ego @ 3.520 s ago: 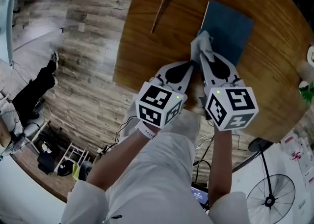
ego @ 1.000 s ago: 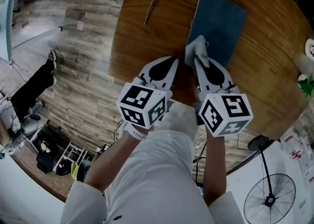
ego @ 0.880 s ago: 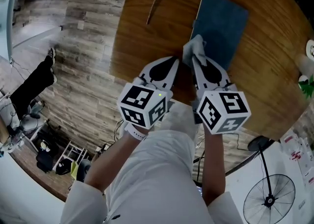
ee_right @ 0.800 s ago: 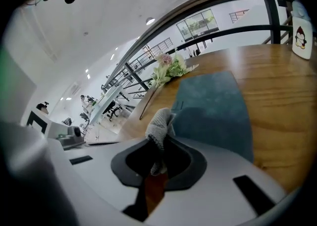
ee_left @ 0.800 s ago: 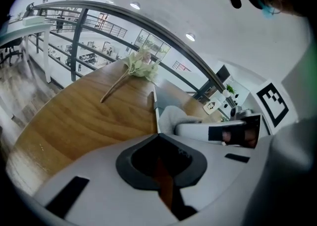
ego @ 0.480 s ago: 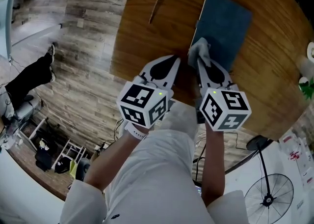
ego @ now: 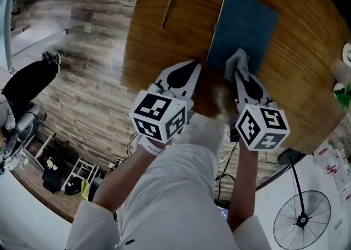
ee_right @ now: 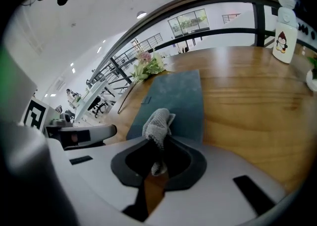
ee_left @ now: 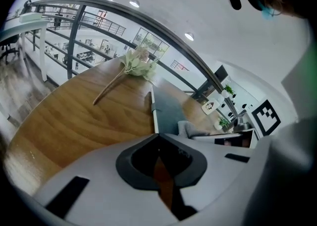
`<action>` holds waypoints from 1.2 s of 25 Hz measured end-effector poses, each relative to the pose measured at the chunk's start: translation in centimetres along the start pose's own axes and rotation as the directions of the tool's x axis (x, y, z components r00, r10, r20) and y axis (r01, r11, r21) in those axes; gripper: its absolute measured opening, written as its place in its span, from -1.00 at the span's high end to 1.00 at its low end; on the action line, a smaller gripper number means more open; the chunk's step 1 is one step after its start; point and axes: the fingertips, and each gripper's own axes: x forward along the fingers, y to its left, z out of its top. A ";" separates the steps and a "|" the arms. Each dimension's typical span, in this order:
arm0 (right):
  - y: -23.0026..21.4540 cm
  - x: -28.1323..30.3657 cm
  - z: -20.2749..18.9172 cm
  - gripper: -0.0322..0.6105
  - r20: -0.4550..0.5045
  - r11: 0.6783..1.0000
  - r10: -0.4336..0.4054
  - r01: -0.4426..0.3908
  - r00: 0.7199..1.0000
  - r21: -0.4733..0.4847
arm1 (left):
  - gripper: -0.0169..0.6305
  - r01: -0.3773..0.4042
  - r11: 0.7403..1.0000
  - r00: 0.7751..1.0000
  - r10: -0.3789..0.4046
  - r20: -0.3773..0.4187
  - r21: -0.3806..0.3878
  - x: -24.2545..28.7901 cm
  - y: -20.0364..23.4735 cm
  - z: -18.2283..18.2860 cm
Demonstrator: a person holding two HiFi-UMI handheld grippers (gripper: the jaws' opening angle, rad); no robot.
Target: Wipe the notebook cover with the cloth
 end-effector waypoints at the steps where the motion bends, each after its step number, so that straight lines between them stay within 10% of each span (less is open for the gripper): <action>1: -0.6 -0.3 -0.1 0.78 0.001 1.000 -0.010 0.010 1.000 0.008 | 0.89 0.002 1.000 1.000 -0.002 -0.002 0.002 0.0 -0.1 0.1; 30: -2.7 -8.2 0.0 0.78 0.134 0.986 -0.161 0.164 0.978 -0.016 | 0.89 0.090 0.988 0.994 -0.096 0.050 0.124 -4.7 -5.2 2.4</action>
